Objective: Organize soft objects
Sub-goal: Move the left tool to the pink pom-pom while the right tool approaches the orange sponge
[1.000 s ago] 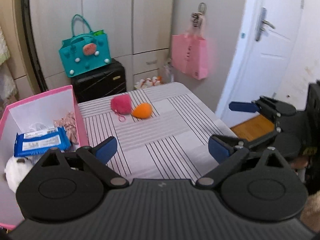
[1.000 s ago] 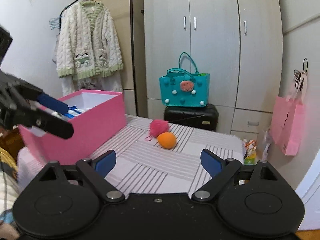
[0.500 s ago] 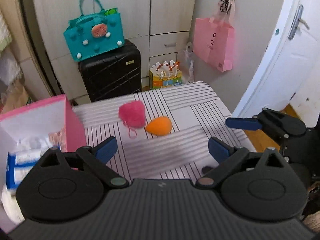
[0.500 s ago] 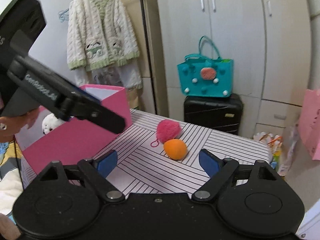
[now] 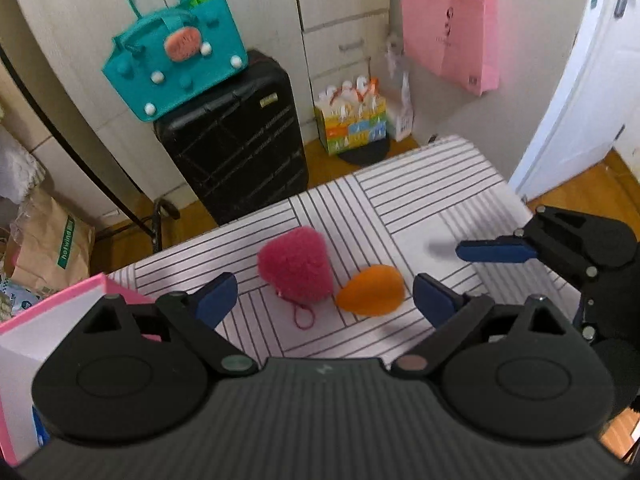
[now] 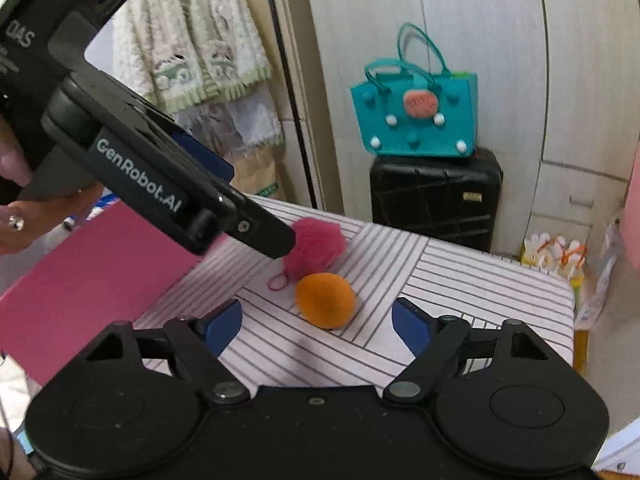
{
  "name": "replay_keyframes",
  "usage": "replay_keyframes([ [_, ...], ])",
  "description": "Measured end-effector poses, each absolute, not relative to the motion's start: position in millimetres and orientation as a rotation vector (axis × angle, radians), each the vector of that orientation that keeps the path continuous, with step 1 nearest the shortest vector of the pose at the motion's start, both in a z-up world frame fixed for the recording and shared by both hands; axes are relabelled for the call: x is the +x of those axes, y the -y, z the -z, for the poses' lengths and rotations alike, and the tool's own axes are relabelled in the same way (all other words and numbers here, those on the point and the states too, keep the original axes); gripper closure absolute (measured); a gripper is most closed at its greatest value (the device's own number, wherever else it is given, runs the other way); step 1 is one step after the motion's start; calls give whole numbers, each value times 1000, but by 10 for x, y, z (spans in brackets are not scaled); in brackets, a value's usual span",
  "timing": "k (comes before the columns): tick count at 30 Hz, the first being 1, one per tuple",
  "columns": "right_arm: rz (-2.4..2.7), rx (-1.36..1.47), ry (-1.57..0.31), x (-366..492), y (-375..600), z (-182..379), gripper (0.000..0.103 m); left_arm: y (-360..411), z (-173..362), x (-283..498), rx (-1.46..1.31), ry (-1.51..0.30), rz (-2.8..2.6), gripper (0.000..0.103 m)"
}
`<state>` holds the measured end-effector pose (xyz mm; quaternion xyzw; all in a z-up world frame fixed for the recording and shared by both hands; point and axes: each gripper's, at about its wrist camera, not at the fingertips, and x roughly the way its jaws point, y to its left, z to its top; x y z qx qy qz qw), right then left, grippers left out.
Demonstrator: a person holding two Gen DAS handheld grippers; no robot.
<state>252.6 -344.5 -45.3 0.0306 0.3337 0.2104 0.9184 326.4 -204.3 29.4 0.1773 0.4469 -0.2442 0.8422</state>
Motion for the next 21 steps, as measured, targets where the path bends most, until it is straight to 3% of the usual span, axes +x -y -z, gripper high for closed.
replay_keyframes([
  [12, -465, 25, -734, 2766, 3251, 641, 24, 2077, 120, 3808, 312, -1095, 434, 15],
  [18, -448, 26, -744, 2840, 3219, 706, 39, 2061, 232, 3909, 290, -1110, 404, 23],
  [21, -437, 44, -753, 2851, 3239, 733, 53, 2068, 292, 3955, 295, -1119, 392, 24],
])
